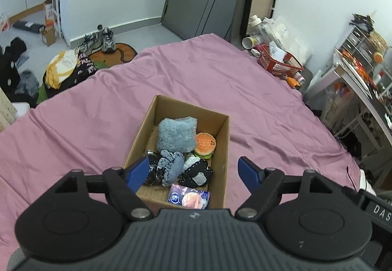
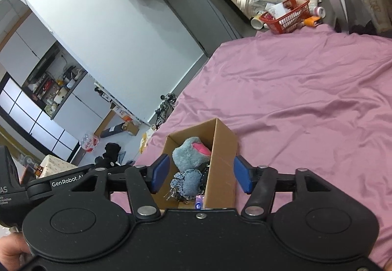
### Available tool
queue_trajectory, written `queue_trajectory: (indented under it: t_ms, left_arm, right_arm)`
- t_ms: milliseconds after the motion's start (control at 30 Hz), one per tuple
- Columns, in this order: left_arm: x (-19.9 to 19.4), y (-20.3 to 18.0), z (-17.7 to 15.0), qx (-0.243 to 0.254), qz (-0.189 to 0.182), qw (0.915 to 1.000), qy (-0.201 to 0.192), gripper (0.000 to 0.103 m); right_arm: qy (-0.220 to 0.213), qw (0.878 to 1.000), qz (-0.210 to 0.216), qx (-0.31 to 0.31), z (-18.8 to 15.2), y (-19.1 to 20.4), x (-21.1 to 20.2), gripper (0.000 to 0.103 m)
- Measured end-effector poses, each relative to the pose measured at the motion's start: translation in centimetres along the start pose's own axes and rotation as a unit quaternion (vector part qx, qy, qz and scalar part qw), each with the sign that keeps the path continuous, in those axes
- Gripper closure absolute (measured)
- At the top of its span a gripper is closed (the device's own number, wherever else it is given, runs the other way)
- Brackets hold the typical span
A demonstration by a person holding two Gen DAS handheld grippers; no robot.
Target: Organize soft objects
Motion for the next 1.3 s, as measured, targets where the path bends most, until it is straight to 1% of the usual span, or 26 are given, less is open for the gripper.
queue_trajectory:
  t_ms: [33,67,133,267,300,333,367,433,467,533,633,667,733,1000,1167,1300]
  left_arm:
    - [-0.5,-0.3,0.0,0.004,-0.002,1.0000,-0.001,0.024]
    - [-0.9,-0.5,0.0,0.006,-0.003,1.0000,-0.001,0.024]
    - [-1.6,-1.0,0.0,0.009,-0.010,0.9999,0.000,0.024]
    - [-2.9,-1.7,-0.4,0.024,-0.018,0.9995,0.003,0.024]
    - [-3.2,-1.9,-0.5,0.025,-0.019,0.9995,0.003,0.024]
    - [-3.6,-2.0,-0.5,0.028,-0.019,0.9994,0.002,0.021]
    - [-3.9,-2.1,-0.5,0.030,-0.020,0.9994,0.001,0.018]
    - [-4.8,-2.3,-0.5,0.035,-0.022,0.9991,-0.006,0.016]
    - [-5.2,-2.4,-0.5,0.037,-0.024,0.9990,-0.008,0.015]
    - [-6.1,-2.5,-0.5,0.041,-0.025,0.9987,-0.014,0.010]
    - [-7.5,-2.5,-0.5,0.046,-0.028,0.9982,-0.025,0.007]
    - [-7.9,-2.5,-0.5,0.046,-0.029,0.9981,-0.027,0.003]
    - [-8.7,-2.4,-0.6,0.046,-0.030,0.9980,-0.032,0.000]
    - [-12.2,-2.1,-1.1,0.063,-0.031,0.9963,-0.050,0.000]
    - [-14.5,-1.9,-1.5,0.060,-0.046,0.9948,-0.067,0.000]
    - [-15.8,-1.8,-2.0,0.073,-0.042,0.9938,-0.072,0.000]
  right_arm:
    - [-0.002,1.000,-0.002,0.002,0.1,0.0,-0.5,0.031]
    - [-0.004,1.000,-0.005,0.000,0.1,0.0,-1.0,0.029]
    - [-0.012,1.000,-0.015,-0.012,0.3,0.2,-2.0,0.022]
    - [-0.023,0.999,-0.030,-0.023,0.7,0.4,-3.9,0.018]
    - [-0.025,0.999,-0.034,-0.026,0.8,0.5,-4.3,0.015]
    - [-0.028,0.999,-0.037,-0.028,1.0,0.6,-4.8,0.010]
    - [-0.032,0.998,-0.041,-0.030,1.1,0.7,-5.4,0.008]
    - [-0.042,0.997,-0.049,-0.036,1.3,1.1,-6.4,0.002]
    - [-0.047,0.997,-0.053,-0.040,1.3,1.3,-6.9,0.000]
    - [-0.053,0.996,-0.058,-0.047,1.4,1.7,-7.9,0.000]
    - [-0.060,0.994,-0.065,-0.059,1.4,2.4,-9.2,0.000]
    - [-0.063,0.994,-0.068,-0.062,1.4,2.6,-9.5,0.000]
    - [-0.066,0.993,-0.073,-0.065,1.3,2.8,-10.3,0.000]
    - [-0.077,0.991,-0.074,-0.078,0.7,4.4,-13.1,0.000]
    - [-0.082,0.989,-0.071,-0.100,0.3,5.6,-14.8,0.000]
    - [-0.080,0.989,-0.071,-0.107,-0.2,6.2,-15.8,0.000]
Point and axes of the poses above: each gripper's, at about its wrist camera, not at the fingertips, and x roughly the way its jaws point, y to its left, z to its top, the point moved 5 cm from there along x, roughly the way its jaws point, and after that the axes turned 15 degrees about -y, right-handed, at the moved point
